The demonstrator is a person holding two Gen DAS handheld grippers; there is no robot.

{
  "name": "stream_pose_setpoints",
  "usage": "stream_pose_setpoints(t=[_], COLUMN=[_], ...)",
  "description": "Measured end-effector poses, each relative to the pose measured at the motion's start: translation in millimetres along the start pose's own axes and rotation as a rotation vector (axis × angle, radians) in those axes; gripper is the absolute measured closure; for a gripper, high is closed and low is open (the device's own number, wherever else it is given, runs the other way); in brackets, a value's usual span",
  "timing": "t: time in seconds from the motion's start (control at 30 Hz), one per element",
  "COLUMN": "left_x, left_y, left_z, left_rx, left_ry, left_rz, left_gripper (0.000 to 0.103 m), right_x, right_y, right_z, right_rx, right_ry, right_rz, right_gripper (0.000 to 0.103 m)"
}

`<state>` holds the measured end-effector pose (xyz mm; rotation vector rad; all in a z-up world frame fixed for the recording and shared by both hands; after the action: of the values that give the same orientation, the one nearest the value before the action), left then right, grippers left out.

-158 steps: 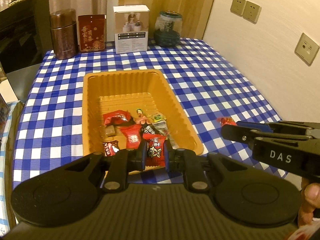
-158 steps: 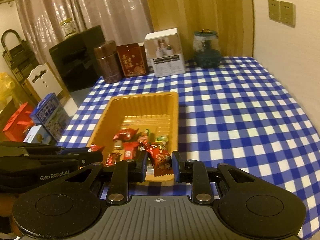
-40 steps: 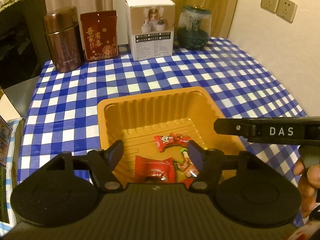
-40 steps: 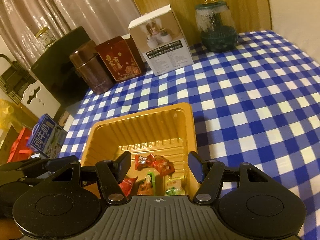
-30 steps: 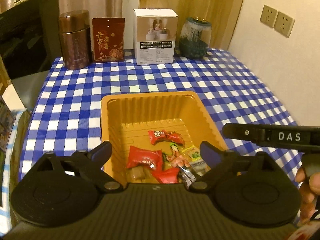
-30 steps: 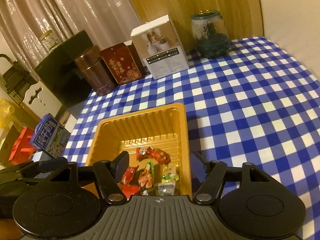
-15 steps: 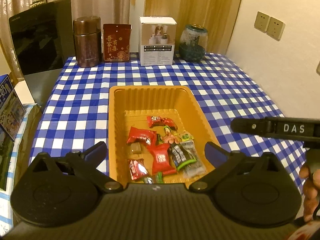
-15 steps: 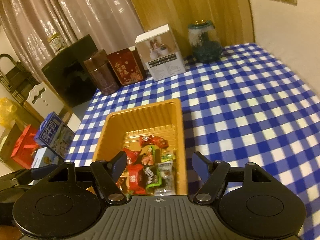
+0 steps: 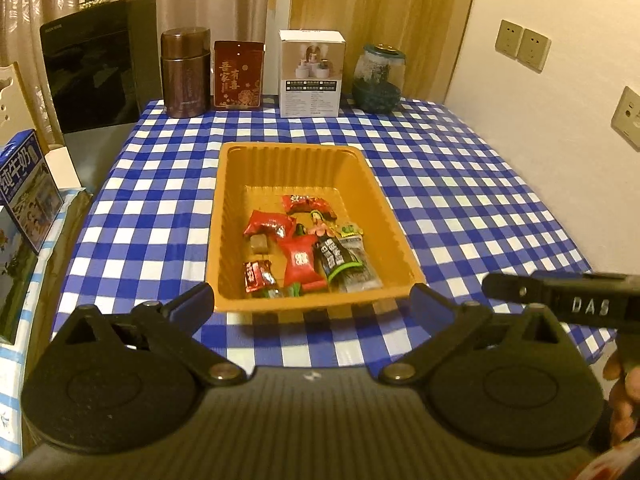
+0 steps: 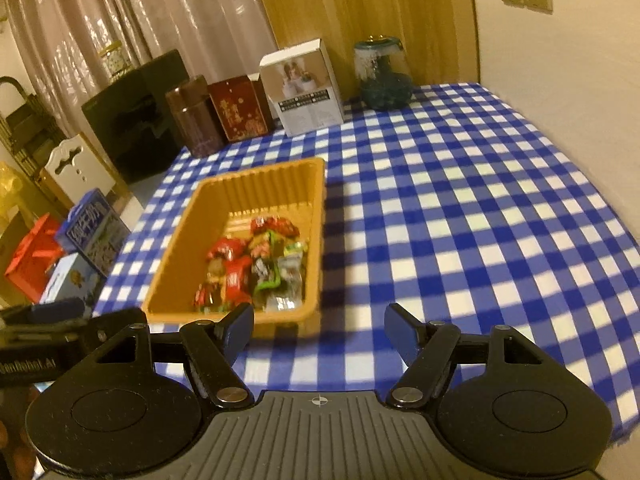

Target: Organize snacks

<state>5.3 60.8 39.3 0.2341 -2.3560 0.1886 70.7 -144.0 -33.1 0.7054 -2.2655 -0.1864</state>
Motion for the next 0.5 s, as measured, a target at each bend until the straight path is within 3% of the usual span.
stream_pose_setpoints(t=[0.3, 0.5], left_x=[8, 5], left_y=[-8, -14], left_z=[24, 32], left_rx=[0.002, -0.021], left_ry=[0.036, 0.047], left_rz=[0.021, -0.004], left_gripper=[0.0, 0.0], right_x=[19, 21], right_y=[1, 2], right_z=[25, 36], right_rx=[0.061, 0.074], right_ry=[0.007, 0.016], right_rz=[0.059, 0.07], right_gripper=[0.031, 0.031])
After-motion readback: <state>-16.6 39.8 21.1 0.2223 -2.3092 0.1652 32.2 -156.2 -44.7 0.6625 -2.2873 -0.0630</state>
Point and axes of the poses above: each gripper's, at about its wrist camera, not at the fingertips, and x roughly against the way its jaws point, y to its left, z to its underside, the point moved 1 cm from there along -x, roughly the way its jaws point, and after that the axes turned 1 degree about -x, right-handed, at the moved point
